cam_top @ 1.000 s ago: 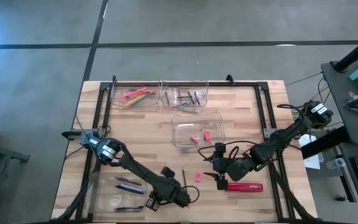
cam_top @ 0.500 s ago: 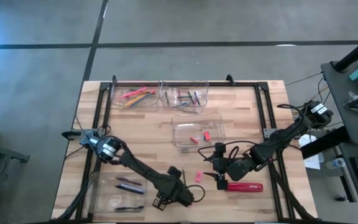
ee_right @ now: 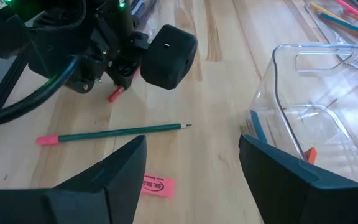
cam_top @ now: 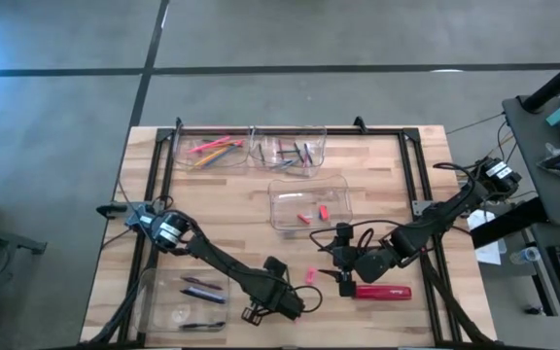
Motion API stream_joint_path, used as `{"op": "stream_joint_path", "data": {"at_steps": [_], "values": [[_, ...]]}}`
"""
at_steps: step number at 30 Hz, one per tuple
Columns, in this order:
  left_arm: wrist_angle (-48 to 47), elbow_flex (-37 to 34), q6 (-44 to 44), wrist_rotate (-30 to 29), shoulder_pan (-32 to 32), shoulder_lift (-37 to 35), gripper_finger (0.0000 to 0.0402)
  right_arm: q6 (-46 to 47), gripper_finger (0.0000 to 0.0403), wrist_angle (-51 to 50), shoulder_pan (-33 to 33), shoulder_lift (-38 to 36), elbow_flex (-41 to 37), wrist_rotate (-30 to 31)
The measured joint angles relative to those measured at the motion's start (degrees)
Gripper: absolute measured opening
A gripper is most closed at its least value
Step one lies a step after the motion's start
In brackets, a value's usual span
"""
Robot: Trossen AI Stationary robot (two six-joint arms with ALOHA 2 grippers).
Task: Sort crayons/erasers/pens/pencils in bins
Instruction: Put the red crayon into the top right transparent bin
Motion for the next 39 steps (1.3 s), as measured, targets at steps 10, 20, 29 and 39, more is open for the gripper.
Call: {"op": "stream_joint_path", "data": {"at_steps": [10, 20, 29, 39], "values": [[-1.69, 0.47, -0.60, -6.62, 1.36, -7.10, 0.0003, 0.05, 0.0244, -3.18, 1.10, -5.46, 0.02, 1.59], [-6.39, 0.01, -0.41, -18.72, 5.70, -20.30, 0.0001, 0.03, 0.0244, -3.72, 6.40, -8.09, 0.02, 5.40], [3.88, -0.28, 16.84, -26.60, 19.62, -29.76, 0.0001, 0.05, 0.0244, -4.76, 6.84, -8.22, 0.02, 8.01], [33.08, -13.08, 19.25, 2.66, 51.93, -29.19, 0.0000, 0.79, 0.0244, -5.11, 6.84, -8.19, 0.02, 8.00]]}}
